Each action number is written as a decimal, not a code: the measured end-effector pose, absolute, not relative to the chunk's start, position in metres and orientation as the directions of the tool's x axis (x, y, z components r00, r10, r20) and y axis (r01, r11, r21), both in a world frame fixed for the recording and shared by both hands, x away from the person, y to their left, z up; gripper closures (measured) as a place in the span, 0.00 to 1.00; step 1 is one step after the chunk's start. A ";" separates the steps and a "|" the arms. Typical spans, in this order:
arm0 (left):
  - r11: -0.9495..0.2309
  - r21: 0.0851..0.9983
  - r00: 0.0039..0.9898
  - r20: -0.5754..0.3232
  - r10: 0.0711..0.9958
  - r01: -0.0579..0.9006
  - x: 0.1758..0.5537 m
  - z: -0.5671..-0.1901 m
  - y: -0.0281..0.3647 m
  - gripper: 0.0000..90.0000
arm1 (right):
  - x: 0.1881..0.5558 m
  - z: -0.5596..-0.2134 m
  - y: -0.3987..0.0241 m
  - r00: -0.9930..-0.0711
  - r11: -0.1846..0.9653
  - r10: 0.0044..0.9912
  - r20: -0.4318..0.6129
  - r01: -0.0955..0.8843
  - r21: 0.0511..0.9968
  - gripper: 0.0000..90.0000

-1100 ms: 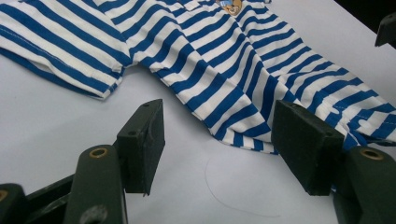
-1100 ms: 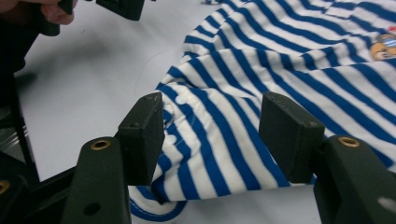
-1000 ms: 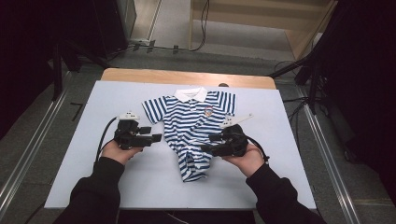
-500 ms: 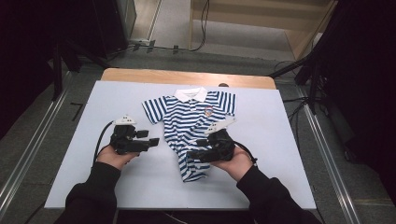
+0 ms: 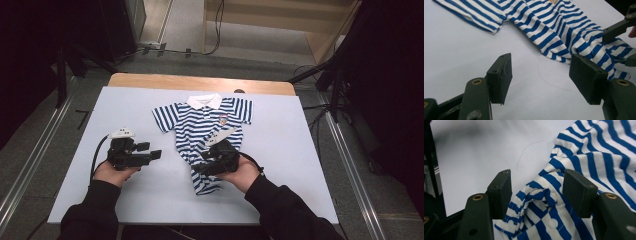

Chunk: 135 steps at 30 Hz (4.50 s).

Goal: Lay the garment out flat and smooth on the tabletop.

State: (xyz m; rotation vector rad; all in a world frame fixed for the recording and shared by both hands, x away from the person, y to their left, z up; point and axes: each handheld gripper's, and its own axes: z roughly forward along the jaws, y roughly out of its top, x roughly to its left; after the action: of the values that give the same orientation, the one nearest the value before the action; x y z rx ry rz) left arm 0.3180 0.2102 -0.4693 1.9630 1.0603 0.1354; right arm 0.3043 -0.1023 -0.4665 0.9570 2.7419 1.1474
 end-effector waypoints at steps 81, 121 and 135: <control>-0.308 0.726 0.680 -0.291 0.673 0.616 0.345 -0.475 0.178 0.39 | 0.337 -0.476 -0.227 -0.607 0.311 0.737 0.299 0.696 0.647 0.54; -0.356 0.741 0.746 -0.283 0.603 0.569 0.324 -0.464 0.172 0.39 | 0.258 -0.468 -0.183 -0.730 0.460 0.634 0.255 0.621 0.634 0.48; -0.370 0.733 0.748 -0.278 0.603 0.570 0.318 -0.466 0.176 0.39 | 0.265 -0.499 -0.184 -0.718 0.506 0.651 0.246 0.652 0.565 0.48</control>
State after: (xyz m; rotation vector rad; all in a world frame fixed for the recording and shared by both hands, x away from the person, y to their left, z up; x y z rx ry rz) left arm 0.3179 0.1755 -0.4660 2.0592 0.8821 0.0459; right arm 0.2647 -0.1836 -0.4986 1.1802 2.7266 1.0238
